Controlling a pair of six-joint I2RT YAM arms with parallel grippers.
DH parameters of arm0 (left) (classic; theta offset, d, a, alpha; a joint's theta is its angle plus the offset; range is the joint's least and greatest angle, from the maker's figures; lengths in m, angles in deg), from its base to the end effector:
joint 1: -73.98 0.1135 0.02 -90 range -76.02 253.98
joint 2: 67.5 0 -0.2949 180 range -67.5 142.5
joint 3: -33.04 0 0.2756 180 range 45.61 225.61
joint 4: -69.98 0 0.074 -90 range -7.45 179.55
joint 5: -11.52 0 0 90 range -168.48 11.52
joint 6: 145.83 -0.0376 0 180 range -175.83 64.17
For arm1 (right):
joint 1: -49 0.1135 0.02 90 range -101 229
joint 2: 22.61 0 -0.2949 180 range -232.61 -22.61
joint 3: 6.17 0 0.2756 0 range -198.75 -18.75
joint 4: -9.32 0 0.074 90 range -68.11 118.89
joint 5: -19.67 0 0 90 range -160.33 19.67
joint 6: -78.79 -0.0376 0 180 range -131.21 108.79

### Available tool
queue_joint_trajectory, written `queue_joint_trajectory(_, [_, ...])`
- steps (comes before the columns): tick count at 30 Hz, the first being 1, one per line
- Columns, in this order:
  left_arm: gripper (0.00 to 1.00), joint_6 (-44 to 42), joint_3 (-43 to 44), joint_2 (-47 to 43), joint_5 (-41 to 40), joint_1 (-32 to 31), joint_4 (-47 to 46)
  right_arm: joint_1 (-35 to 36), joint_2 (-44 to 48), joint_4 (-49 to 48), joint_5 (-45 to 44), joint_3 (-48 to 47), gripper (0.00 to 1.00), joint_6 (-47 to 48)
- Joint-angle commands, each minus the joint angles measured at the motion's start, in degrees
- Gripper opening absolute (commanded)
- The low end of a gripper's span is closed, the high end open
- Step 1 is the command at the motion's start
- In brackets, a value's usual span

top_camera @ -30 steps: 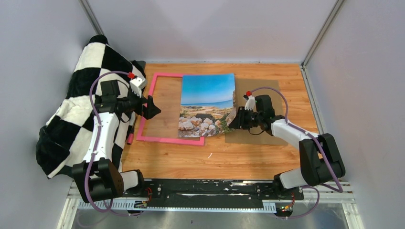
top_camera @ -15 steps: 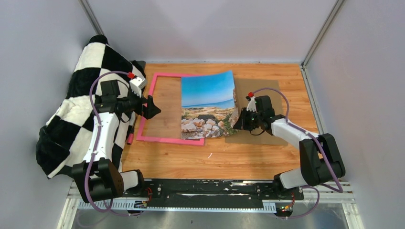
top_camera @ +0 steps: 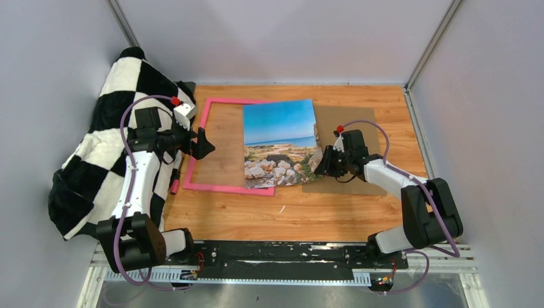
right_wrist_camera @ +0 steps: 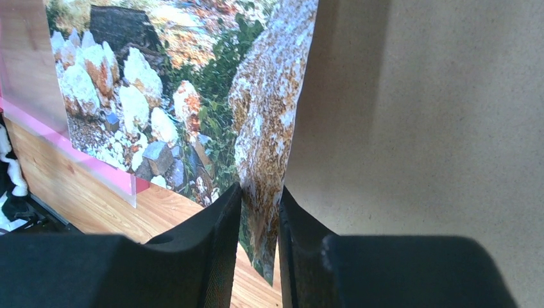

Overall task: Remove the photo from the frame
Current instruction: Place the photo at the center of the board.

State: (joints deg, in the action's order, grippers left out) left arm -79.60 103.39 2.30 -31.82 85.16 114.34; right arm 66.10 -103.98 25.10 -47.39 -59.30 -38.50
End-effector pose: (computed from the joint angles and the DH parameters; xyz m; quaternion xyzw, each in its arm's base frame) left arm 0.2660 0.0247 0.3238 0.2470 0.8225 -0.2393 0.4530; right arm 0.2792 0.1012 0.1992 0.0028 0.9055 0.3141 0.2853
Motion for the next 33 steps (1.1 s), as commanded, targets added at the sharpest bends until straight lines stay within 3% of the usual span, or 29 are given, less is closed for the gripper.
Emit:
queue_joint_trajectory(1, [1.00, -0.19, 0.38, -0.50, -0.57, 0.42, -0.73, -0.50, -1.18, 4.67, 0.23, -1.13, 0.28, -0.85])
queue_joint_trajectory(8, [1.00, -0.31, 0.32, -0.75, -0.69, 0.42, -0.79, -0.37, -1.09, 8.39, -1.39, -3.04, 0.14, 0.87])
queue_joint_trajectory(14, [1.00, -0.22, 0.32, -0.72, -0.69, 0.42, -0.81, 0.43, -1.09, 10.64, -3.59, -4.24, 0.11, 2.06])
queue_joint_trajectory(17, [1.00, -0.18, 0.27, -0.87, -0.76, 0.42, -0.77, 0.89, -0.99, 11.46, -3.57, -4.84, 0.15, 2.49])
queue_joint_trajectory(22, [1.00, -0.22, 0.31, -1.07, -0.77, 0.42, -0.81, 0.91, -0.73, 12.97, -3.14, -5.91, 0.29, 2.99])
queue_joint_trajectory(33, [1.00, -0.44, 0.05, -1.23, -0.69, 0.42, -1.02, -0.13, 0.10, 15.43, -5.31, -7.61, 0.30, 4.38])
